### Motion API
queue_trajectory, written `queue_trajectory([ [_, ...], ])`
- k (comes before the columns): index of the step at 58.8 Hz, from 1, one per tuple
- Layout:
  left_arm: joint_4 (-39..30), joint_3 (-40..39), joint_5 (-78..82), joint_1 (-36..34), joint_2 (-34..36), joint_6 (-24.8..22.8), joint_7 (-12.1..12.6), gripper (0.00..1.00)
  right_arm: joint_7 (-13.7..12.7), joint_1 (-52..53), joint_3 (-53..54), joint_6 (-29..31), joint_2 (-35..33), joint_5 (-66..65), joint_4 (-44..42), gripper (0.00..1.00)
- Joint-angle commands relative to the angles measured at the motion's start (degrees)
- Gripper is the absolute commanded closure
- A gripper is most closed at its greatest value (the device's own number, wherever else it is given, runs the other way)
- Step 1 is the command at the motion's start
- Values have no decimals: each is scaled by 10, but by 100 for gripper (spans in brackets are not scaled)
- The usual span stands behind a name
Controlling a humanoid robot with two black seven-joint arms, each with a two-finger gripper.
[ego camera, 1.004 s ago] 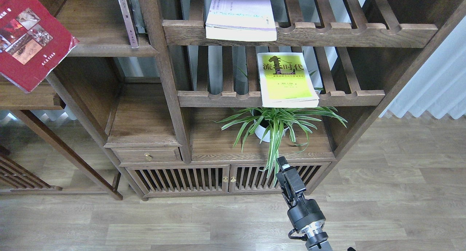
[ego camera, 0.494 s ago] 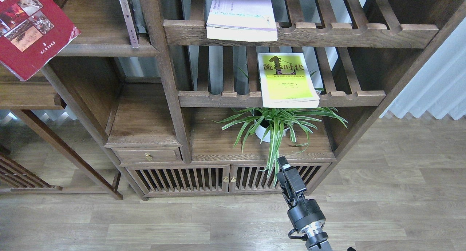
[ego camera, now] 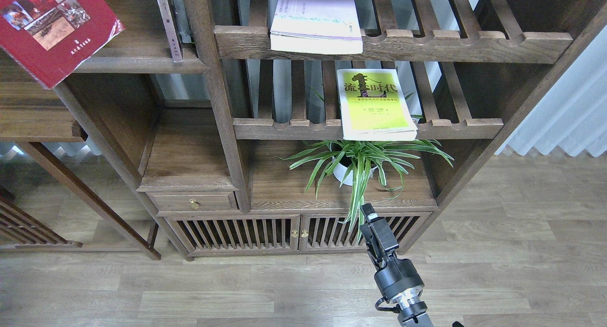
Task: Organize books on shelf
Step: 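Insert the red book upright into the top compartment beside the shelf post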
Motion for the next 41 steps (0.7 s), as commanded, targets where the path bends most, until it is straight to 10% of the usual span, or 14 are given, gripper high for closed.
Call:
queue_trajectory([
  [1,12,10,28,-22,-19,0,0,95,0,0,-1,0,0,0,0,1],
  [41,131,99,147,-203,-135,0,0,95,0,0,-2,0,0,0,5,1],
])
